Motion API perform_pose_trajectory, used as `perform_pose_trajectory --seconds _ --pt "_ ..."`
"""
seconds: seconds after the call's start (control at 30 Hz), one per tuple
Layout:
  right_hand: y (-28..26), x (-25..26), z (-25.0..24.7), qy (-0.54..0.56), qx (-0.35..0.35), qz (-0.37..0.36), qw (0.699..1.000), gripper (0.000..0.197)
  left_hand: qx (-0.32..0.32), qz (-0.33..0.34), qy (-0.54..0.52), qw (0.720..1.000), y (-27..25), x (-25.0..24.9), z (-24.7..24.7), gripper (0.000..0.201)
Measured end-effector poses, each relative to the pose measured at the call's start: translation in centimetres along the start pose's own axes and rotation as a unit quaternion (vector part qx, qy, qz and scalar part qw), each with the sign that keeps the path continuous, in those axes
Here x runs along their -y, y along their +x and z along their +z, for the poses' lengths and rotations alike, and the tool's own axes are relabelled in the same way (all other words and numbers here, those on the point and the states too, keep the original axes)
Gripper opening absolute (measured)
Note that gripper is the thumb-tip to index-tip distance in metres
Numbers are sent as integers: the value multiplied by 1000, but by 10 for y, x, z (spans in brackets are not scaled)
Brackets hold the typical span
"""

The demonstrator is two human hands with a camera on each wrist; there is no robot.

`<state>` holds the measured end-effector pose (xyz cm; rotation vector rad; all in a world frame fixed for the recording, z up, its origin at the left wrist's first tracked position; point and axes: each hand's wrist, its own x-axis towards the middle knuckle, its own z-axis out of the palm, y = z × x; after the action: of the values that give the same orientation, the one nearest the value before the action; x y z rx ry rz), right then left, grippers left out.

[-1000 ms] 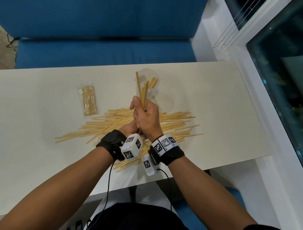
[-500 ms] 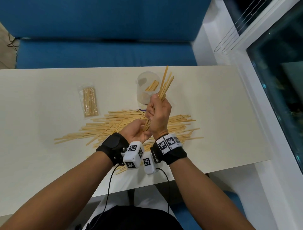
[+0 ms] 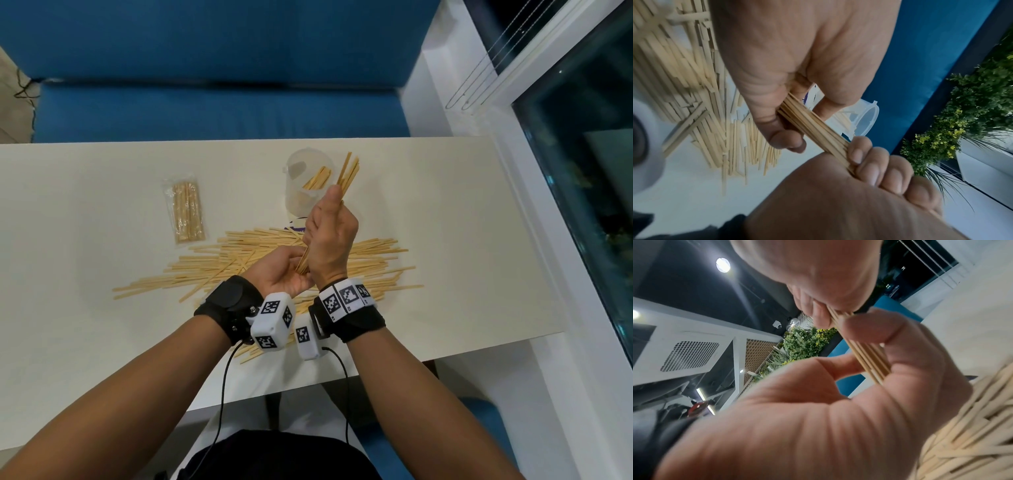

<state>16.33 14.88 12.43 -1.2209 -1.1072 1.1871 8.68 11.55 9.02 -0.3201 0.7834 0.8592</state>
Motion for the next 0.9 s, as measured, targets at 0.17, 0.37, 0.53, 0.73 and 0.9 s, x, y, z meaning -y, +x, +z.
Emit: perform_pose_trajectory --seconds 0.17,0.37,0.53,0.73,0.9 --pt "-2 3 2 22 11 3 1000 57 2 20 -38 999 -9 1 10 24" --pt "0 -2 -3 23 -12 -41 999 28 -1 21 -51 998 -8 -2 4 14" --pt "-1 -1 -5 74 7 -23 997 16 13 42 -52 998 -2 -6 1 23" --pt "0 -2 -2 34 -27 -36 998 41 3 51 -58 997 3 -6 -2 29" --pt "1 -4 1 -4 -66 -44 997 45 8 43 -74 996 1 -8 0 20"
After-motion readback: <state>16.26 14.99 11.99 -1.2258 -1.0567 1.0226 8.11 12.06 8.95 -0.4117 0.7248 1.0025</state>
